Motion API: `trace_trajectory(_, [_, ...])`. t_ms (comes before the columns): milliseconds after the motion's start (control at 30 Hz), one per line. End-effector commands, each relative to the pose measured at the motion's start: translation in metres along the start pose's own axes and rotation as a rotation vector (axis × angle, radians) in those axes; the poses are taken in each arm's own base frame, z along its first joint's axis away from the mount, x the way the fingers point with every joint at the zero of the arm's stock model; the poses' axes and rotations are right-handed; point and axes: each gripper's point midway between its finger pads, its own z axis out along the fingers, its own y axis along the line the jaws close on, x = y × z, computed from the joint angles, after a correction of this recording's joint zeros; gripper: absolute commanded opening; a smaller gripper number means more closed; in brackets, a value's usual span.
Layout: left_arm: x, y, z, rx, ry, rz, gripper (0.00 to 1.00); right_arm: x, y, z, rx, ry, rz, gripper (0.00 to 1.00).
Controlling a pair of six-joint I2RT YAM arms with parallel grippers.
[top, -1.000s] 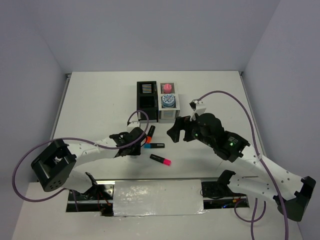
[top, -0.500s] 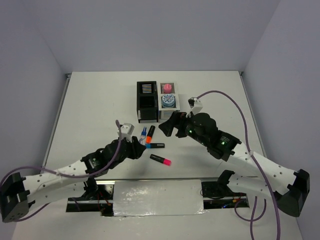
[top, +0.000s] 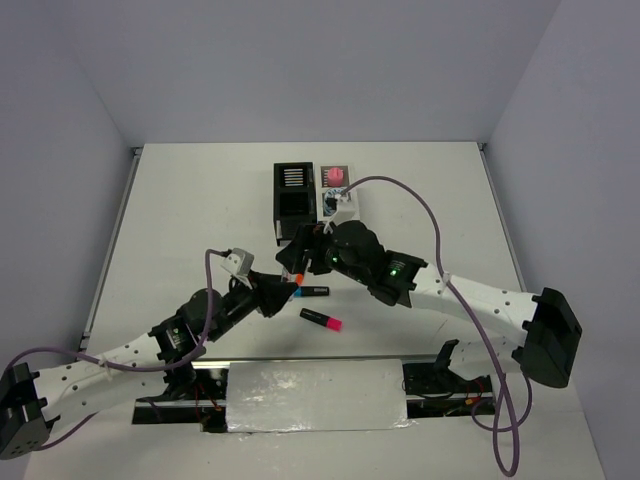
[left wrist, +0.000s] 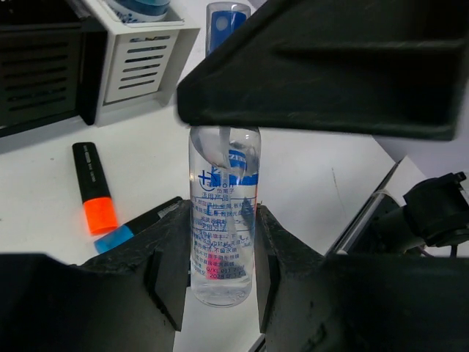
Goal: Sort the stationery into containers
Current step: Place the stationery in the storage box.
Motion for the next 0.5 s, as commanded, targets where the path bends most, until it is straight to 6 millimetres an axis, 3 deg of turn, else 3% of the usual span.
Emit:
trace_trajectory(0, [-0.033, -0.029, 0.001, 0.121, -0.108, 0.010, 0.00, -0.012, 0.020, 0.007, -0.057, -0.051, -0.012, 0.92])
trace_trajectory(67, [-0.032, -0.030, 0.000, 0.131, -0.104, 0.008, 0.00, -0.005, 0.023, 0.011, -0.077, -0.027, -0.032, 0.72])
trace_trajectory(100, [-0.031, -0.029, 0.001, 0.126, -0.105, 0.011, 0.00, -0.004, 0.025, 0.011, -0.088, -0.023, -0.035, 0.50])
trace_trajectory(133, [-0.030, -0.027, 0.000, 0.118, -0.099, 0.010, 0.00, -0.003, 0.026, 0.011, -0.092, -0.019, -0.039, 0.38])
trace_trajectory(167, [-0.031, -0.025, 0.000, 0.107, -0.100, 0.014, 0.02, -0.003, 0.028, 0.010, -0.105, -0.020, -0.043, 0.29])
trace_trajectory(200, [-0.034, -0.023, 0.001, 0.088, -0.106, 0.015, 0.06, -0.002, 0.030, 0.009, -0.114, -0.020, -0.046, 0.07])
trace_trajectory(233, [-0.037, -0.023, 0.001, 0.079, -0.112, 0.017, 0.11, -0.002, 0.031, 0.008, -0.120, -0.019, -0.049, 0.00])
trace_trajectory(300, [-0.042, -0.019, 0.002, 0.035, -0.097, 0.017, 0.53, -0.006, 0.032, 0.006, -0.127, -0.036, -0.090, 0.00])
trace_trajectory(367, [-0.033, 0.001, 0.002, -0.092, -0.029, 0.010, 0.99, -0.021, 0.033, 0.004, -0.121, -0.088, -0.141, 0.00])
trace_trajectory(433, [-0.046, 0.008, 0.002, -0.197, -0.006, -0.008, 0.99, -0.039, 0.026, 0.006, -0.063, -0.167, -0.178, 0.00])
trace_trajectory(467, [-0.027, 0.024, -0.007, -0.294, 0.091, -0.014, 0.99, -0.046, 0.016, 0.013, -0.018, -0.185, -0.218, 0.00])
